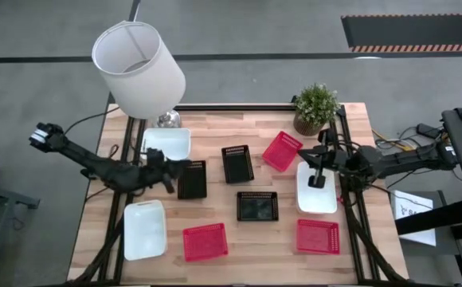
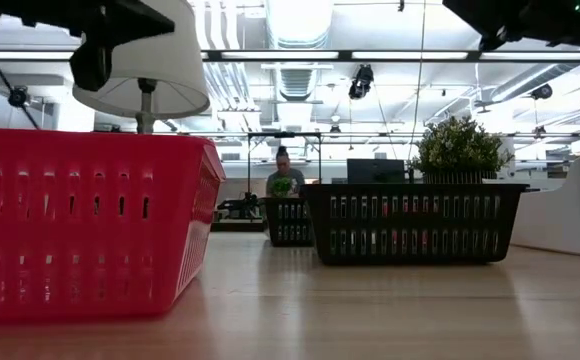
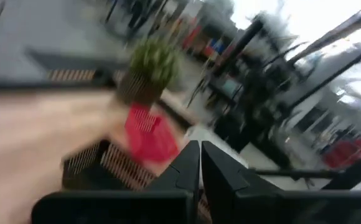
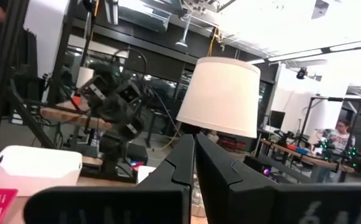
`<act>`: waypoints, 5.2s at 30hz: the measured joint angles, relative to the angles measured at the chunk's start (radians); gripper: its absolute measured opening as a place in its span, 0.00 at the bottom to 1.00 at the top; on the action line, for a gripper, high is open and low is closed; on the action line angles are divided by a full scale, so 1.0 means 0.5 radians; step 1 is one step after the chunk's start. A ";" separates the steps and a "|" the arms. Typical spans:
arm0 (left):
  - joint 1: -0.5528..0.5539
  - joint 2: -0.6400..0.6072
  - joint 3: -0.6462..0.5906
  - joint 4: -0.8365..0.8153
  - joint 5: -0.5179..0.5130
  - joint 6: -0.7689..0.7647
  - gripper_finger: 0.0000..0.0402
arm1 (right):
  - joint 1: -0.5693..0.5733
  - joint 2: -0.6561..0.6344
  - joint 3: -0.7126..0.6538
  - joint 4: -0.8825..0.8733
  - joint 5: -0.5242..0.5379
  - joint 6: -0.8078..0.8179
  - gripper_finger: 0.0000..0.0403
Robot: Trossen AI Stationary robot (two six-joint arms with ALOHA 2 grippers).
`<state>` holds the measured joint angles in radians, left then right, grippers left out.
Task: Stack baskets by color
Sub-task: Stack the bottom white bin on top of the top white bin
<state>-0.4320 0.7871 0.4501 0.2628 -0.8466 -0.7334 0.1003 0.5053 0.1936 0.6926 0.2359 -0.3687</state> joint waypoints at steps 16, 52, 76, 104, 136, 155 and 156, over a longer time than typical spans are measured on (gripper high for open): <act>-0.067 1.073 1.354 -2.467 1.177 -2.114 0.00 | 0.001 0.002 0.228 -0.332 0.002 -0.208 0.02; -0.601 1.612 1.386 -2.825 1.811 -3.272 0.33 | -0.019 0.001 0.351 -0.572 0.002 -0.321 0.02; -0.602 1.640 1.108 -2.481 1.780 -3.231 0.32 | -0.019 0.001 0.350 -0.646 0.002 -0.256 0.02; -0.602 1.618 1.739 -3.304 2.028 -2.826 0.00 | -0.019 0.001 0.350 -0.661 0.002 -0.257 0.02; 0.125 1.245 1.949 -3.615 0.942 0.919 0.00 | -0.019 0.000 0.350 -0.678 0.002 -0.252 0.02; 0.708 0.578 1.249 -3.352 0.948 1.529 0.00 | -0.019 0.001 0.350 -0.674 0.002 -0.248 0.02; 0.734 0.573 1.237 -3.353 0.947 1.546 0.00 | -0.019 0.001 0.349 -0.674 0.002 -0.248 0.02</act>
<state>-0.0648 1.0734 1.0686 -1.4138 -0.3729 0.0396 0.0910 0.5056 0.3683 0.3557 0.2371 -0.4927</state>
